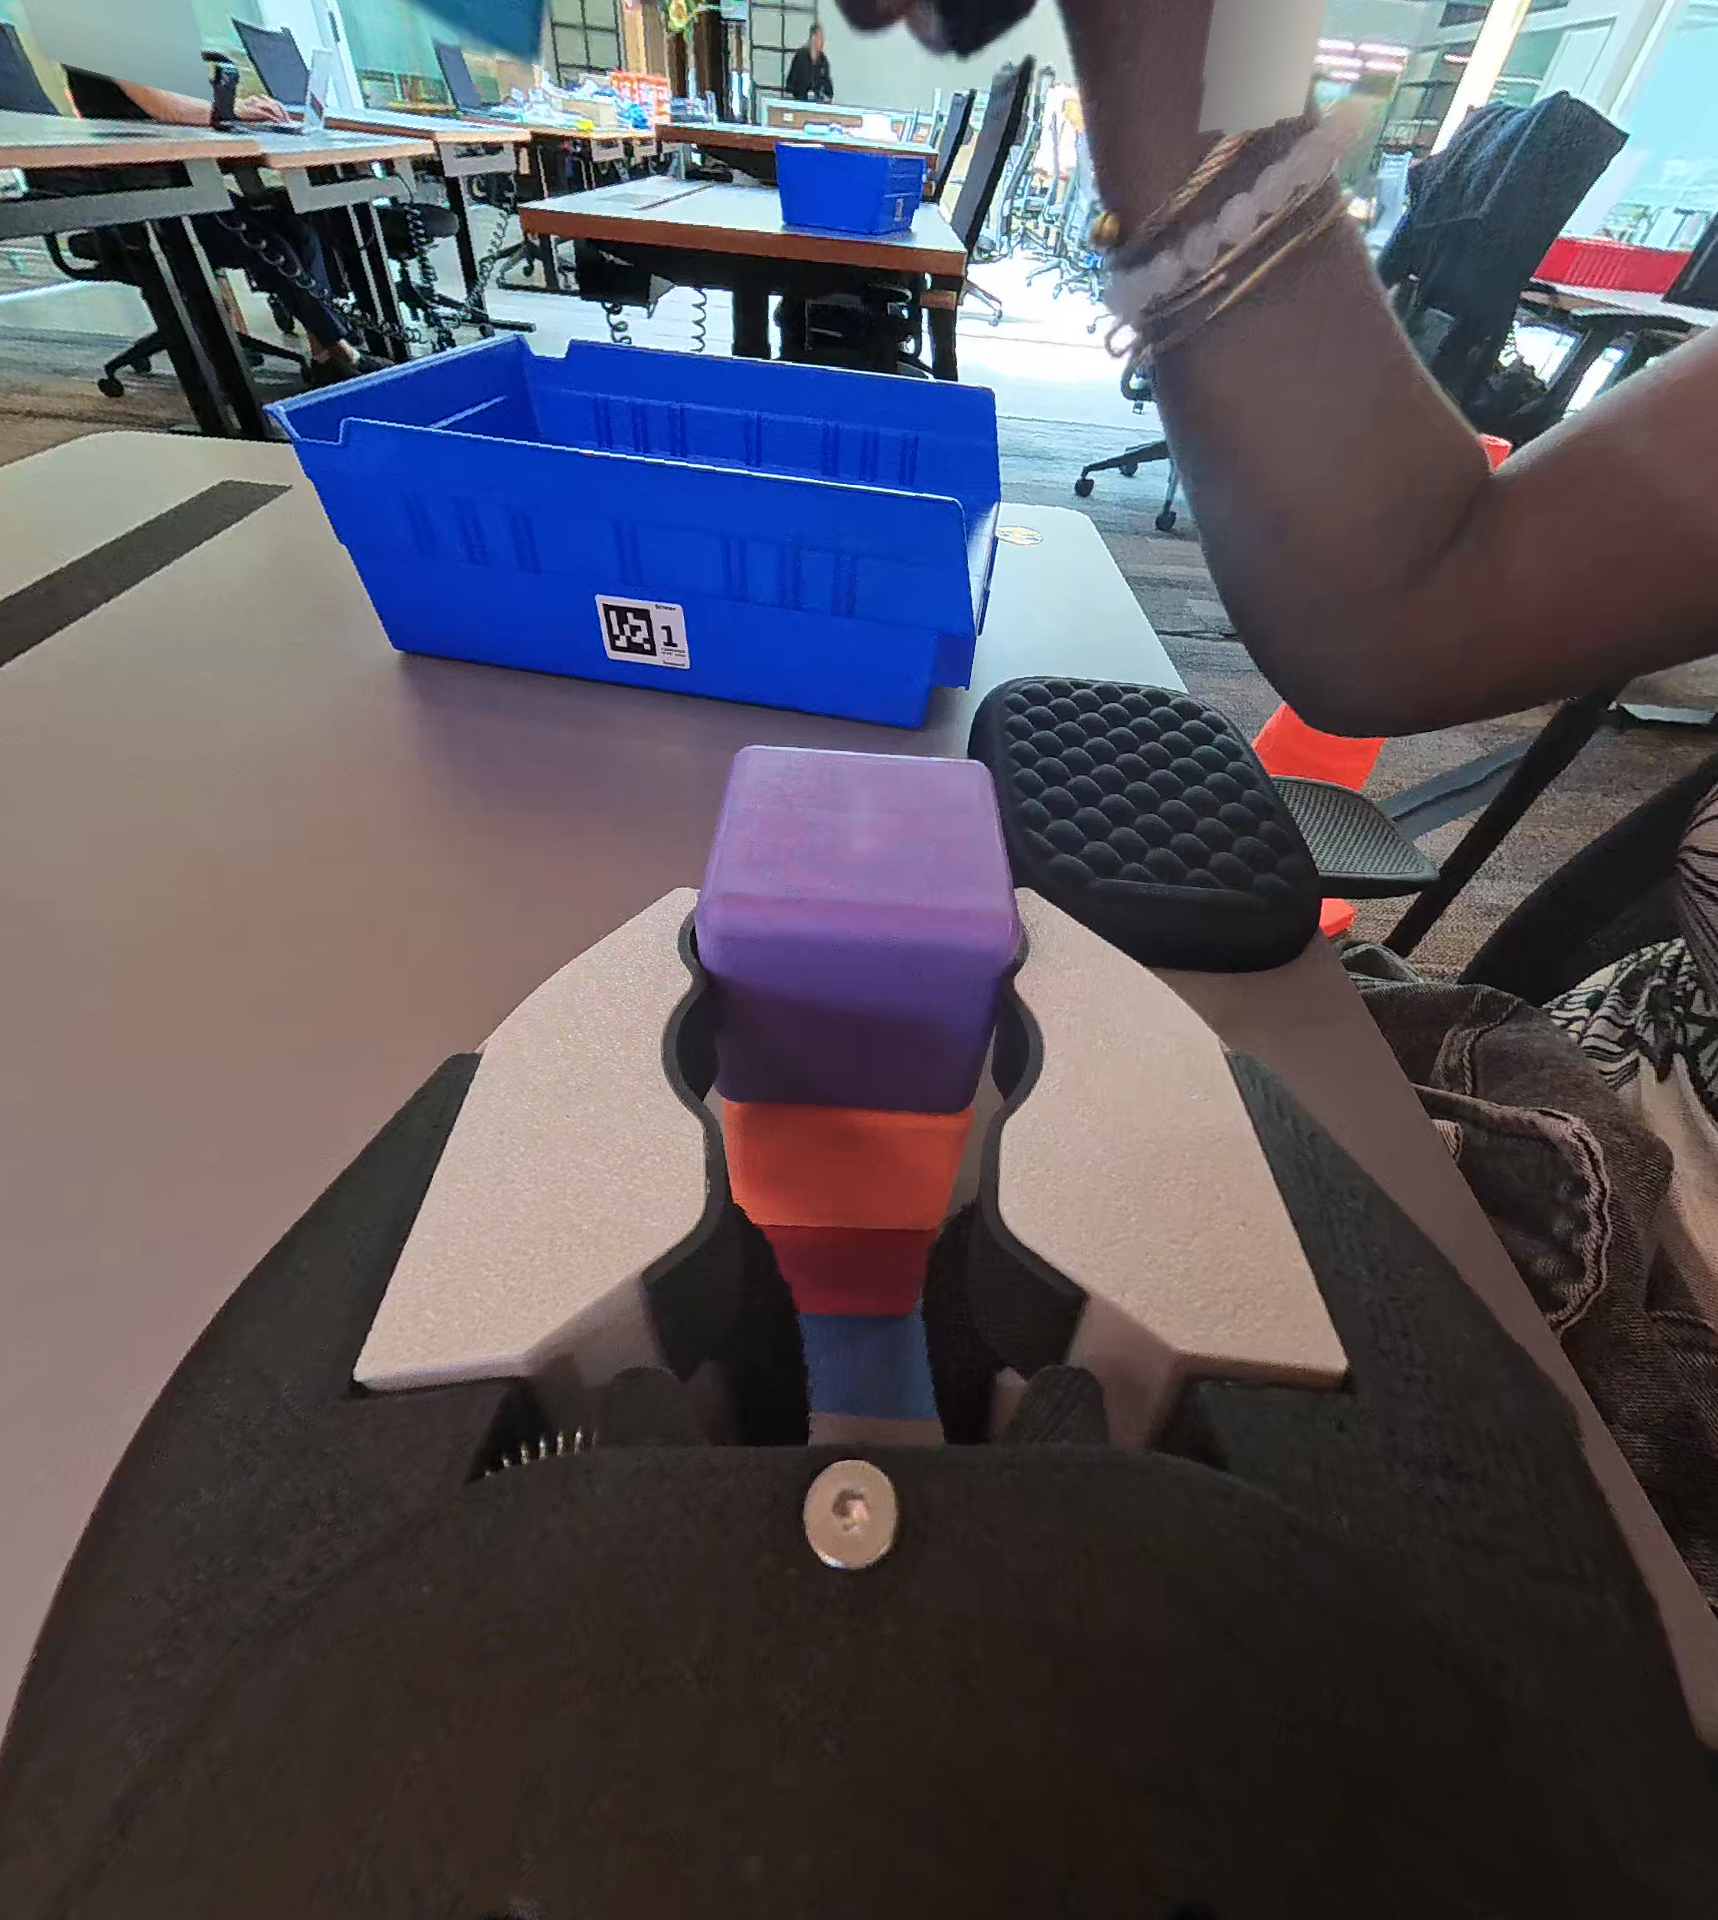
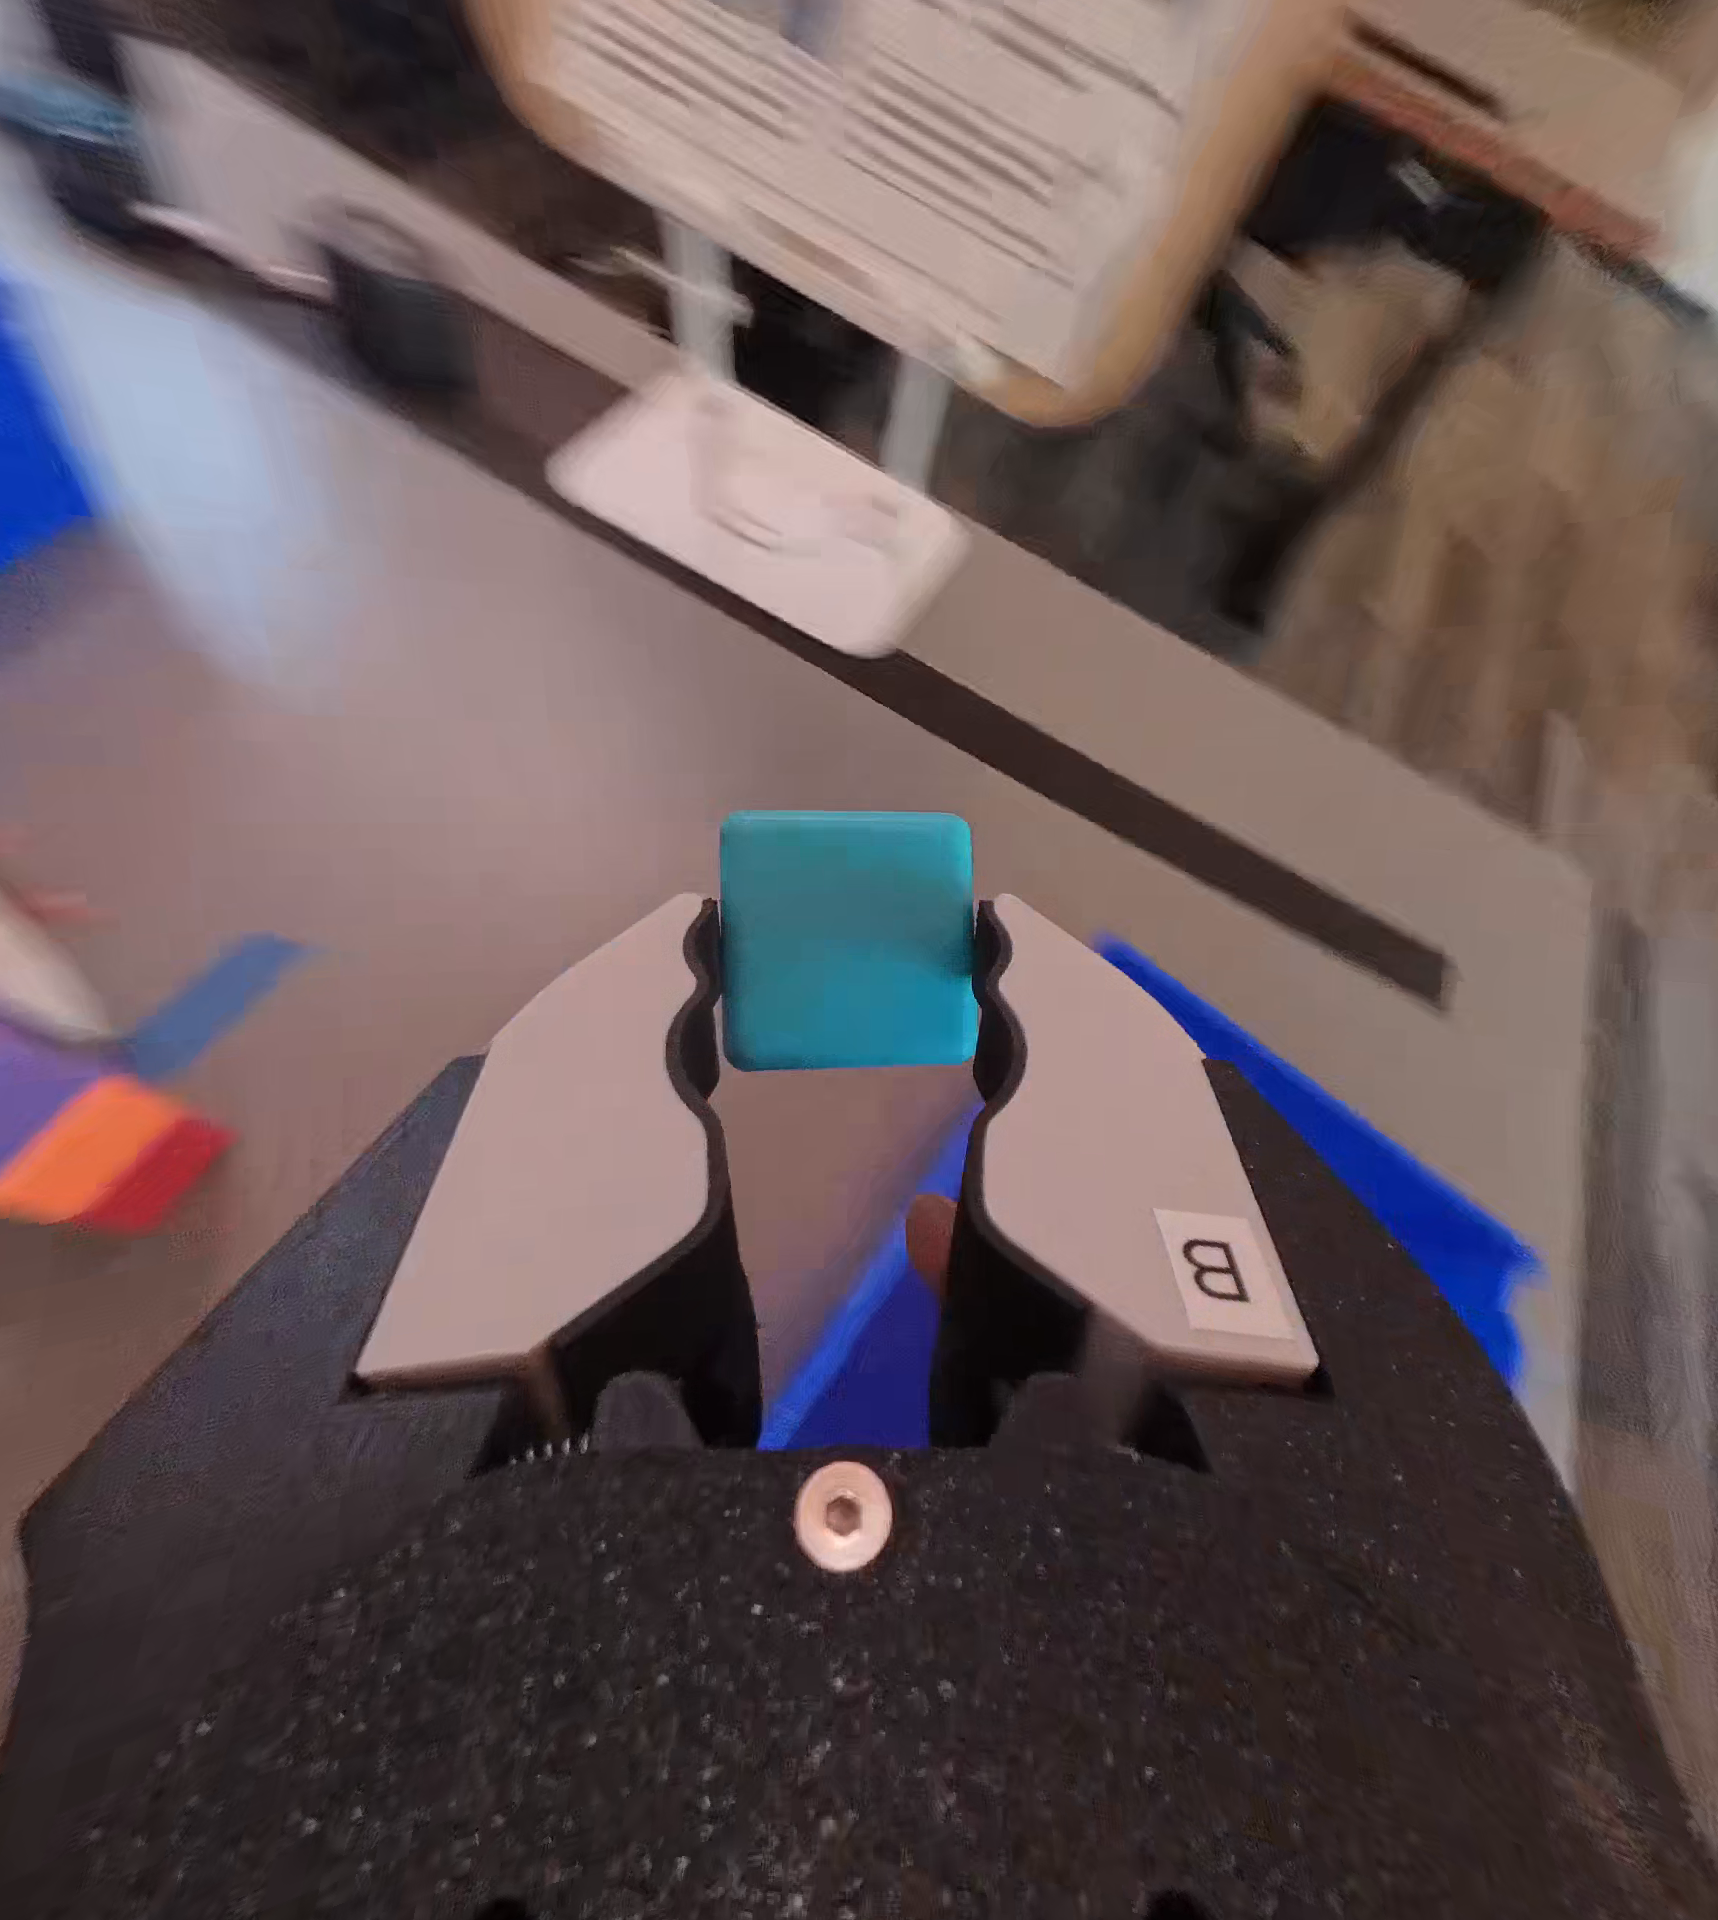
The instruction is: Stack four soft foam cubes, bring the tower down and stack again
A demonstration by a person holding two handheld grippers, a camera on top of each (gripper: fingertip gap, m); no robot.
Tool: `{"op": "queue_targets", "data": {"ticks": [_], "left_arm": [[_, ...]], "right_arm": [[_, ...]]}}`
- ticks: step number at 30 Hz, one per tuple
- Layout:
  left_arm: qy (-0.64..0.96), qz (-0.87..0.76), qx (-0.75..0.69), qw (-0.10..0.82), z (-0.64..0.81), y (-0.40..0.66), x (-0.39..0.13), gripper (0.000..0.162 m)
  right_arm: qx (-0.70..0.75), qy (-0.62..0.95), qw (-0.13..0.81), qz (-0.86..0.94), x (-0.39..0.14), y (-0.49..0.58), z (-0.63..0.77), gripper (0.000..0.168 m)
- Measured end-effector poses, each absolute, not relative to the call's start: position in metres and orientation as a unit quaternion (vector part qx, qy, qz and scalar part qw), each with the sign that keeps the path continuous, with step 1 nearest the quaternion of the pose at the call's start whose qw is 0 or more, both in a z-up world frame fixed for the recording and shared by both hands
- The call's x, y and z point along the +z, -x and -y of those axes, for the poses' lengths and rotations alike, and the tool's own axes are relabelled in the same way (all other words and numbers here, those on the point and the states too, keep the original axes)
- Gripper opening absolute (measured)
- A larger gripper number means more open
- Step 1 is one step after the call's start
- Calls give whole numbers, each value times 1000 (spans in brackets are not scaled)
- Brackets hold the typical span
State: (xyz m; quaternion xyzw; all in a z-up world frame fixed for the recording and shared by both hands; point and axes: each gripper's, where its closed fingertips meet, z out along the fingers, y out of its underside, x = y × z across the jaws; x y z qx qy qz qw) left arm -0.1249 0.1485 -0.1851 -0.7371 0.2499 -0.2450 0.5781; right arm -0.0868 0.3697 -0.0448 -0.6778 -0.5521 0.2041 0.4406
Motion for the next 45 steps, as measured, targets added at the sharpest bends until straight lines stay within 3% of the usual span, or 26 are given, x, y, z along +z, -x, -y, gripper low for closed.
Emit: {"op": "queue_targets", "data": {"ticks": [9,17,19,23,24,26,28,30,33,36,41,43,45], "left_arm": [[737,-249,-230,585,-148,126,-184,50],[733,-249,-230,590,-148,125,-183,50],[733,-250,-229,590,-148,125,-182,50],[731,-252,-233,590,-147,124,-182,51],[729,-252,-236,590,-146,124,-181,55],[732,-239,-242,591,-147,124,-181,78],[746,-235,-241,575,-146,125,-189,85],[765,-242,-232,550,-145,126,-201,85],[784,-251,-225,522,-145,124,-214,84],[786,-253,-231,514,-145,121,-218,71],[797,-248,-236,498,-146,121,-227,69],[797,-255,-232,496,-145,120,-228,58],[796,-257,-229,497,-146,120,-228,58]], "right_arm": [[117,850,317,404,-196,40,-501,47],[73,870,263,412,-256,44,-518,47],[72,861,276,420,-254,45,-518,47],[160,802,423,390,-183,61,-515,85],[195,769,472,385,-152,67,-506,91],[271,681,541,413,-92,83,-469,98],[351,576,548,496,-52,106,-402,100],[403,484,468,620,-46,122,-315,94],[403,368,302,782,-77,125,-205,96],[349,313,192,862,-116,127,-152,94],[258,291,123,913,-155,139,-129,81],[222,286,106,926,-165,141,-127,79],[193,283,94,935,-174,142,-128,70]]}}
